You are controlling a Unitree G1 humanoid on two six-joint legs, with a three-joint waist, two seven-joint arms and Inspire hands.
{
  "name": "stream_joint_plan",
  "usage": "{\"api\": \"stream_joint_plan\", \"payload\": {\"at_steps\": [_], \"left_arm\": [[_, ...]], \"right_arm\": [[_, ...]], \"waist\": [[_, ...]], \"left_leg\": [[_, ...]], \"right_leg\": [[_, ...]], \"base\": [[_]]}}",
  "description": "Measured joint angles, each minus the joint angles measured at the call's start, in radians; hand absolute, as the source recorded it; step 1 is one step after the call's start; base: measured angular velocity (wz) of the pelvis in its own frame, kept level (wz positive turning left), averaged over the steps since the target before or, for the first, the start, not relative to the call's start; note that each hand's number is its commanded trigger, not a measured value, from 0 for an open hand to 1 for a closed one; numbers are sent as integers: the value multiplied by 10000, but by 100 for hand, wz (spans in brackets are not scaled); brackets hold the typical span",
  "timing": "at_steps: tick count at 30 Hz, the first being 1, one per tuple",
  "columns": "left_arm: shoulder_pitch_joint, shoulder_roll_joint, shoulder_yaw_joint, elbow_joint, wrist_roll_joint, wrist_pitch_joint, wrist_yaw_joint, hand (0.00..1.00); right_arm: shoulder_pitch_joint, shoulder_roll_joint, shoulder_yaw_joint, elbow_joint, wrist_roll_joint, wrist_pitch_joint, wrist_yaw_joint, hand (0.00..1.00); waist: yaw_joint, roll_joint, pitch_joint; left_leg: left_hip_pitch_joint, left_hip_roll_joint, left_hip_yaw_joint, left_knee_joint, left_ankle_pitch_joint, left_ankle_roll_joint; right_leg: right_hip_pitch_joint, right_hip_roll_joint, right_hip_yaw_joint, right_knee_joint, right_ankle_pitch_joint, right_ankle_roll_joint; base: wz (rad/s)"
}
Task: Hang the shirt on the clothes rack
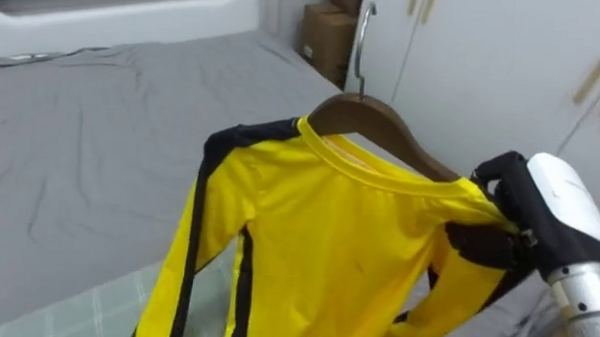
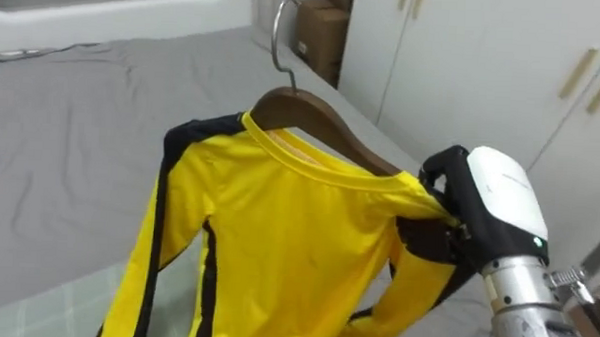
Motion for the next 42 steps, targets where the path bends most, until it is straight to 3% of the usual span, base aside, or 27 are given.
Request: {"api": "stream_joint_plan", "payload": {"at_steps": [3,9,11,13,15,16,17,19,20,21,22,23,24,25,26,27,28,29,30,31,32,33,34,36,39,40,42], "left_arm": [[-19,81,9,-62,195,413,6,0],[5,278,-17,-57,170,1172,8,0],[12,356,-9,-22,171,1410,8,0],[13,411,24,-23,167,1760,105,0],[16,387,24,-23,169,2010,259,0],[46,376,24,-23,169,2071,324,0],[59,365,18,-24,169,2073,367,0],[57,296,-148,-30,168,2072,514,0],[59,264,-214,-37,167,2073,541,0],[76,158,-218,-66,167,2073,636,0],[86,80,-194,-108,168,2073,712,0],[83,53,-190,-155,167,2073,734,0],[54,3,-190,-237,167,2071,844,0],[43,-97,-224,-314,156,2048,929,0],[57,-179,-291,-342,152,2031,939,0],[-81,-449,-385,-322,265,1881,995,0],[-119,-620,-379,-401,505,1789,1164,0],[-136,-648,-316,-411,603,1737,1188,0],[-159,-907,-118,-410,588,1682,1180,0],[-182,-898,58,-411,416,1681,1179,0],[-185,-879,161,-412,343,1682,1179,0],[-183,-831,413,-411,340,1682,1196,0],[-185,-814,533,-411,320,1682,1279,0],[-187,-839,468,-396,69,1677,1293,0],[-156,-851,108,-360,47,1678,1086,0],[-142,-861,-25,-360,48,1678,984,0],[-125,-865,-37,-359,48,1679,852,0]], "right_arm": [[-68,-2,226,-5,184,-43,179,100],[-100,43,228,16,553,8,563,100],[-102,50,228,19,577,10,662,100],[-115,53,228,25,434,28,665,100],[-117,52,355,43,307,128,646,100],[-133,47,471,56,276,172,639,100],[-132,38,514,56,250,222,637,100],[-149,9,614,78,182,586,654,100],[-163,-12,648,78,183,674,665,100],[-161,-14,653,78,145,736,698,100],[-159,-16,650,78,115,761,725,100],[-160,-25,650,78,113,762,730,100],[-154,-27,649,86,79,764,731,100],[-124,-12,648,183,60,764,732,100],[-78,1,647,279,56,763,728,100],[-166,-177,626,354,51,737,610,100],[-209,-391,622,273,42,634,394,100],[-269,-364,638,287,-28,627,342,100],[-286,-369,640,296,-129,784,414,100],[-266,-317,681,286,-171,921,596,100],[-269,-315,685,246,-181,969,679,100],[-270,-276,693,89,-241,1057,703,100],[-272,-278,686,-127,-251,1105,632,100],[-272,-281,573,-290,-181,1099,408,100],[-133,-217,399,-290,16,1123,291,100],[-118,-190,439,-289,-7,1133,315,100],[-2,9,505,-293,-49,1190,351,100]], "waist": [[-45,44,26],[-267,35,41],[-268,18,36],[-271,-55,33],[-280,-118,27],[-278,-202,45],[-298,-235,59],[-286,-344,78],[-254,-358,80],[-192,-347,81],[-210,-335,81],[-253,-338,81],[-344,-343,80],[-248,-302,33],[-91,-86,-74],[156,300,-34],[-24,-59,53],[-102,-155,48],[-221,95,32],[-525,68,31],[-615,49,33],[-691,-41,25],[-771,-83,-37],[-887,-153,-37],[-951,-62,-31],[-899,-3,-8],[-857,-58,-38]], "left_leg": [[-7,330,31,418,40,-72],[-198,1072,494,2398,50,-93],[-309,1381,451,3424,155,-232],[-710,1800,28,4762,580,-153],[-975,1830,-449,5160,1069,20],[-1178,1729,-727,5195,1272,72],[-1274,1695,-1005,5182,1230,86],[-1673,1143,-2165,4886,690,-31],[-1751,963,-2497,4702,589,-38],[-1903,644,-3187,4251,432,-54],[-2041,441,-3708,3787,424,-48],[-2089,322,-3966,3476,423,-46],[-2122,-55,-4385,2690,420,-34],[-2070,-472,-4665,1622,459,93],[-2082,-525,-4817,1041,543,224],[-2163,-470,-5209,534,650,205],[-2302,-650,-5301,707,518,-204],[-2373,-754,-5554,744,337,-518],[-2277,-823,-5690,648,291,-526],[-2176,-1006,-5671,320,345,-419],[-2108,-1077,-5631,126,404,-336],[-2016,-1214,-5620,-230,579,-129],[-2032,-1233,-5626,-425,786,15],[-2071,-1042,-5702,-522,1026,-1],[-2218,-801,-5723,-461,1059,6],[-2285,-800,-5757,-415,1322,170],[-2288,-833,-5754,-401,1535,178]], "right_leg": [[137,402,107,-429,162,-112],[108,580,164,-153,-206,-478],[38,592,473,189,-519,-608],[-209,770,1219,529,-770,-749],[-270,962,1703,441,-702,-920],[-331,1051,2053,430,-634,-1065],[-389,1087,2203,415,-610,-1123],[-631,1234,2732,405,-571,-1187],[-657,1291,2893,347,-544,-1170],[-649,1454,3295,165,-458,-1063],[-615,1655,3747,-67,-304,-1138],[-602,1746,3983,-169,-188,-1106],[-574,2032,4623,-450,73,-910],[-402,2353,5450,-1169,569,-169],[-245,2586,5931,-1714,906,617],[-812,2139,4772,-136,112,419],[-1666,613,4704,2113,-1223,470],[-1780,811,5205,2491,-1826,-76],[-1898,1278,5674,2644,-1847,-89],[-1711,1539,6018,2167,-1595,-98],[-1552,1694,6186,1777,-1443,49],[-1158,2016,6681,879,-981,58],[-828,2145,6898,25,-363,101],[-507,2325,7048,-606,99,-50],[-347,2687,7357,-719,213,-130],[-364,2803,7526,-718,283,-166],[-436,2842,7781,-766,401,-212]], "base": [[-29],[-40],[-55],[-65],[-73],[-77],[-69],[-63],[-72],[-71],[-64],[-44],[-46],[-59],[-86],[-66],[-43],[-22],[-21],[-33],[-50],[-74],[-78],[-50],[-40],[-47],[-44]]}}
